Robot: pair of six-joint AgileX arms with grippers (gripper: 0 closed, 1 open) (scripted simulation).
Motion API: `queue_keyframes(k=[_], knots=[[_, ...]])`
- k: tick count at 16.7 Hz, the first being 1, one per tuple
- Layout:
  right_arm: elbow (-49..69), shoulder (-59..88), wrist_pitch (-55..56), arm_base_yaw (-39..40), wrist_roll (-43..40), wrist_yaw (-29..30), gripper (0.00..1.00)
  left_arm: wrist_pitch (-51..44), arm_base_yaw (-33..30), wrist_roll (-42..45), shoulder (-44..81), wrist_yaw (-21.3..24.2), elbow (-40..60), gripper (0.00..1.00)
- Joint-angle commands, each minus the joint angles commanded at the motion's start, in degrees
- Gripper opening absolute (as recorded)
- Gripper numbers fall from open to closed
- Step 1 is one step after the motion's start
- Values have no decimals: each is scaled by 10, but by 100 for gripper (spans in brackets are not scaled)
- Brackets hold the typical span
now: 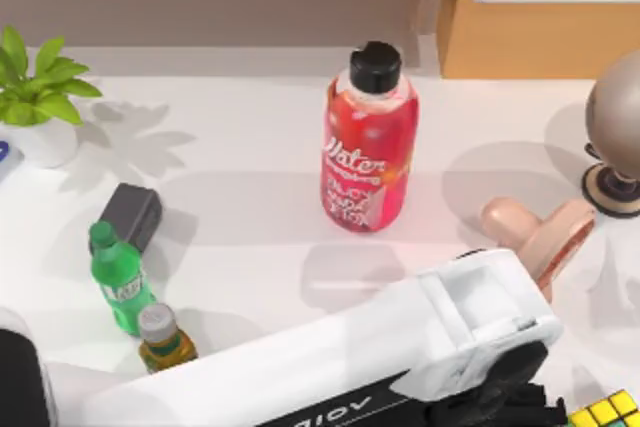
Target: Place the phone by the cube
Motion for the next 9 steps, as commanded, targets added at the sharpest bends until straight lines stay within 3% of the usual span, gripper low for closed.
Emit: queue_keyframes(k=[3,9], knots=[[0,0,0,0,0,0,100,0,0,0,0,0,0,98],[0,0,0,0,0,0,100,0,0,0,0,0,0,100]])
